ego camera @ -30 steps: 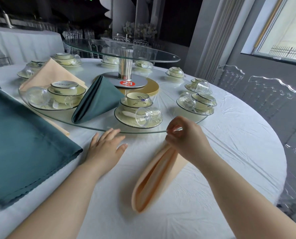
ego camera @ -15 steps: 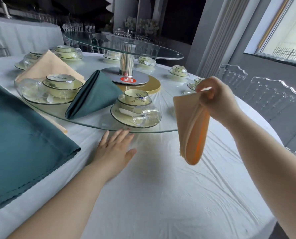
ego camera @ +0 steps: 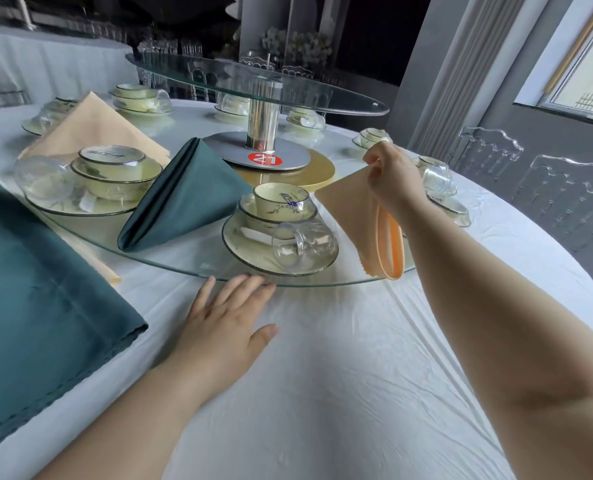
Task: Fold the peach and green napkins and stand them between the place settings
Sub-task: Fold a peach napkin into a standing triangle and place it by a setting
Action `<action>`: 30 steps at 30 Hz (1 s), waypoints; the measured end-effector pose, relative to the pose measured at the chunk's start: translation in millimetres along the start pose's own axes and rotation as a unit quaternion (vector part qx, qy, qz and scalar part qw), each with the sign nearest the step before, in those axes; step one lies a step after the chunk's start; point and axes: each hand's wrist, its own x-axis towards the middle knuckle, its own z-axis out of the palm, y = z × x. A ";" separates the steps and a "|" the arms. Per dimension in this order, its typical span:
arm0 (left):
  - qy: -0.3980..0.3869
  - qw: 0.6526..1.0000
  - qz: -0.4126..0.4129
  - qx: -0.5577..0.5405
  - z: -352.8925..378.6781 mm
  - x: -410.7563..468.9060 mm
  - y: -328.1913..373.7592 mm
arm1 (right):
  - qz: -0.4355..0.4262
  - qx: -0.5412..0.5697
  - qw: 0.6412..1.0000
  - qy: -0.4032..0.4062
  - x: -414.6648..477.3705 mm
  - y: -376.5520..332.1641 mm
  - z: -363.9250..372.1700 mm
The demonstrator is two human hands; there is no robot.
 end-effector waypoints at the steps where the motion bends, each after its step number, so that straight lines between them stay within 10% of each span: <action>1: 0.005 1.000 0.010 -0.007 2.6 -0.2 -2.5 | 0.008 0.004 1.000 0.004 1.6 0.1 4.3; 18: 0.040 0.998 0.020 -0.033 9.0 -0.5 0.7 | 0.253 0.092 0.962 -0.044 -82.0 7.4 32.2; 30: -0.022 0.999 -0.005 -0.043 2.7 -0.2 -0.4 | 0.230 0.104 0.967 -0.045 -75.7 15.9 43.7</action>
